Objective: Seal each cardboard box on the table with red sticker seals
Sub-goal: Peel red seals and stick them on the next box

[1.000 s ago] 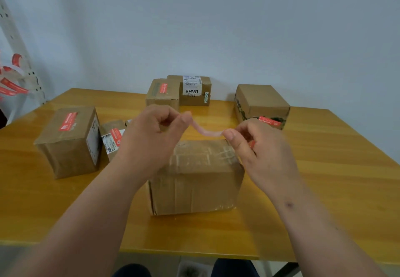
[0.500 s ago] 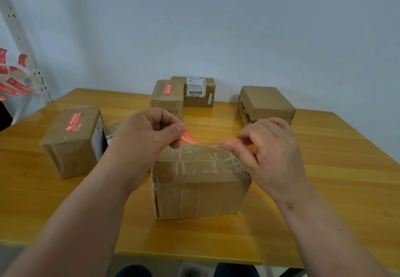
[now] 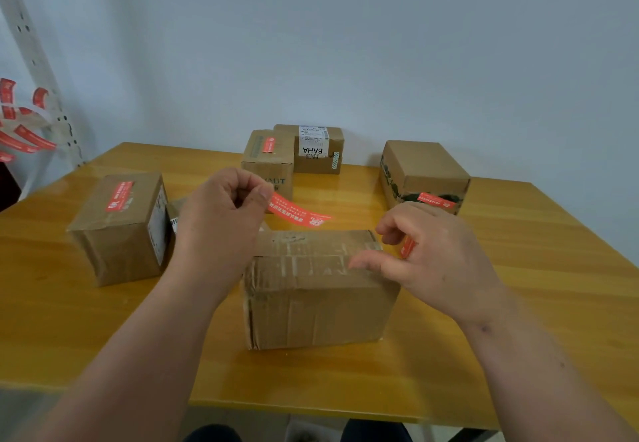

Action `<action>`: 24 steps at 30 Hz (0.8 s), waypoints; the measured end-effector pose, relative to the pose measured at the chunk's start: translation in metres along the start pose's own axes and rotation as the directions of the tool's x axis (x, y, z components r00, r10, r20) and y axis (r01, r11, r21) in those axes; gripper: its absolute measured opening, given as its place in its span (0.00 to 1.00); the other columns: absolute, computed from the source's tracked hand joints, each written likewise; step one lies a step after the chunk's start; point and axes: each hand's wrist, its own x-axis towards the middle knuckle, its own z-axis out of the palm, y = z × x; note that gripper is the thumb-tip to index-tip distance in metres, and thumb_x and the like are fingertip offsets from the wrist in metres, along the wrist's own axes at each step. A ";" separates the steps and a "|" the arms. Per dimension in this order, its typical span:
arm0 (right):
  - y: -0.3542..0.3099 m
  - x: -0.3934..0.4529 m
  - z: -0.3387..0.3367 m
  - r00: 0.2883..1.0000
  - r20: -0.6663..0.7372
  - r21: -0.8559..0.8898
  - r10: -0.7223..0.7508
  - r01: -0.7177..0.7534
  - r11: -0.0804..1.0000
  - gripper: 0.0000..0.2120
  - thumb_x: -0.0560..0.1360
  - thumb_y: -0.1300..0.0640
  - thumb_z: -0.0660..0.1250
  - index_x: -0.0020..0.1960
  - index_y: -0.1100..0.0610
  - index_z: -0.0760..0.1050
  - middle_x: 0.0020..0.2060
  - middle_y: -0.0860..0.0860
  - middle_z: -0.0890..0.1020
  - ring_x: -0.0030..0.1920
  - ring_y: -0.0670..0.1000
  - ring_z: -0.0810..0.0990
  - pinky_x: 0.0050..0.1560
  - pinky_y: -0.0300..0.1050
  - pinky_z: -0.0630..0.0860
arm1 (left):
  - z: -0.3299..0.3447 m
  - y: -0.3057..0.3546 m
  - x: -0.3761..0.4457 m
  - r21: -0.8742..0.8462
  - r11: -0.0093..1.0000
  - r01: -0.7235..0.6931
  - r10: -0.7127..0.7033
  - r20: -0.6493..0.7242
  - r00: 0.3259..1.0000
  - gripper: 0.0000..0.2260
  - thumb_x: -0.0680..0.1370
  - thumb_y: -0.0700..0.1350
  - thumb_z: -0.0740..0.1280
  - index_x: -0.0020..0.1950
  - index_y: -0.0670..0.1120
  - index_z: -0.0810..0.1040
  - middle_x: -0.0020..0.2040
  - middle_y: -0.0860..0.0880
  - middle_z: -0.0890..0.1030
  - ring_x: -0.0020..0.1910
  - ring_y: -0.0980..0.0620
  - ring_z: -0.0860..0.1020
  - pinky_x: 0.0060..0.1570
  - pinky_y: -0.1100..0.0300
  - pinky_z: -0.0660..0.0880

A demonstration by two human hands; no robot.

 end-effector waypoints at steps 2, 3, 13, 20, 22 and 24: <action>-0.005 -0.001 -0.003 0.989 0.018 0.176 0.150 -0.150 0.973 0.25 0.63 0.25 0.63 0.39 0.48 0.76 0.33 0.41 0.78 0.38 0.41 0.77 0.39 0.38 0.72 | -0.002 0.002 0.002 -0.038 0.999 -0.017 0.017 -0.001 1.000 0.06 0.79 0.47 0.65 0.42 0.53 0.77 0.36 0.51 0.80 0.37 0.49 0.77 0.33 0.60 0.72; -0.008 0.000 -0.003 0.978 0.030 0.274 0.208 -0.208 0.939 0.24 0.63 0.26 0.64 0.38 0.47 0.76 0.33 0.41 0.79 0.37 0.40 0.77 0.37 0.34 0.70 | -0.001 0.004 0.001 -0.042 0.998 -0.038 0.038 0.001 0.999 0.06 0.79 0.47 0.66 0.42 0.53 0.77 0.36 0.51 0.80 0.38 0.49 0.78 0.34 0.61 0.73; -0.040 0.013 0.004 0.918 0.190 0.521 0.348 -0.394 0.757 0.28 0.69 0.34 0.64 0.41 0.61 0.77 0.38 0.58 0.82 0.29 0.43 0.70 0.28 0.30 0.67 | 0.013 0.004 -0.010 -0.028 0.978 -0.207 0.206 -0.033 0.978 0.06 0.78 0.47 0.66 0.42 0.55 0.75 0.34 0.57 0.76 0.34 0.60 0.73 0.30 0.70 0.69; -0.036 0.010 0.004 0.891 0.191 0.461 0.412 -0.452 0.764 0.13 0.78 0.47 0.63 0.40 0.53 0.77 0.36 0.48 0.82 0.32 0.37 0.73 0.32 0.31 0.66 | 0.010 0.000 -0.013 -0.020 0.991 -0.133 0.133 0.009 0.991 0.05 0.77 0.45 0.69 0.41 0.53 0.78 0.34 0.55 0.79 0.35 0.61 0.76 0.31 0.72 0.71; -0.035 0.011 0.007 0.877 0.224 0.417 0.424 -0.480 0.772 0.14 0.80 0.48 0.60 0.42 0.55 0.76 0.39 0.50 0.81 0.36 0.42 0.75 0.36 0.39 0.69 | 0.010 -0.001 -0.014 0.022 0.993 -0.118 0.118 0.028 0.993 0.05 0.76 0.45 0.70 0.42 0.54 0.78 0.33 0.55 0.79 0.33 0.63 0.75 0.29 0.73 0.69; -0.033 0.012 0.012 0.877 0.247 0.289 0.412 -0.473 0.833 0.15 0.81 0.48 0.57 0.42 0.55 0.73 0.38 0.52 0.79 0.40 0.49 0.76 0.42 0.47 0.70 | 0.010 -0.004 -0.014 0.082 0.991 -0.102 0.097 0.064 0.993 0.05 0.76 0.46 0.71 0.44 0.55 0.77 0.32 0.55 0.79 0.30 0.63 0.75 0.25 0.72 0.67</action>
